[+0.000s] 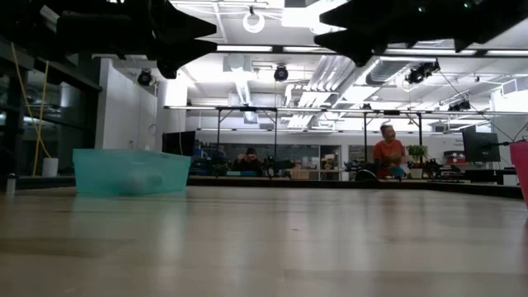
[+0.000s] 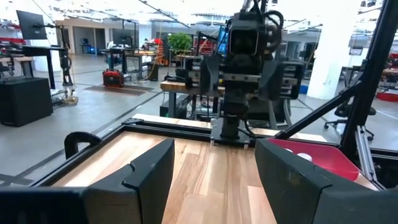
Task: Pick and place medicine bottles into bin by pill shape (circle, oval)
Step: Put the bottom blue capsule bottle into the blue bin
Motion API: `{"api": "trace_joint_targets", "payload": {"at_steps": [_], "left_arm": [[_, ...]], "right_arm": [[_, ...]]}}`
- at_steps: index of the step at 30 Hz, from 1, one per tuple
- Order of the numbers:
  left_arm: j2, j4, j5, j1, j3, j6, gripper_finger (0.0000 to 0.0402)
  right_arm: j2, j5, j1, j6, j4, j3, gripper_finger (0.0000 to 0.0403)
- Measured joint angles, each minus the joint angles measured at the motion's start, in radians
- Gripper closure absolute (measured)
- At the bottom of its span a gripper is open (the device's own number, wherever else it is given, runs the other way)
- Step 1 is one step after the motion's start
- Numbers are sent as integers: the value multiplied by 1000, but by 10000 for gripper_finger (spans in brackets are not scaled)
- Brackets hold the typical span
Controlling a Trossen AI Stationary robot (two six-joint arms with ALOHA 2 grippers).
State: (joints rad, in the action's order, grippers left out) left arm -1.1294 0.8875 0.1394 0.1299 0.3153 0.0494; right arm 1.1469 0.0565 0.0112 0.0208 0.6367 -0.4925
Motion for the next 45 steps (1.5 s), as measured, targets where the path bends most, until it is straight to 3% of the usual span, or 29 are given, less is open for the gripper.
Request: {"api": "trace_joint_targets", "payload": {"at_steps": [9, 45], "left_arm": [[0, -2, -60, -1, 0, -6, 190], [0, -15, -49, 0, 0, 14, 190]], "right_arm": [[0, -33, 6, -30, -75, -13, 144], [0, -19, 9, -21, -72, -9, 143]]}}
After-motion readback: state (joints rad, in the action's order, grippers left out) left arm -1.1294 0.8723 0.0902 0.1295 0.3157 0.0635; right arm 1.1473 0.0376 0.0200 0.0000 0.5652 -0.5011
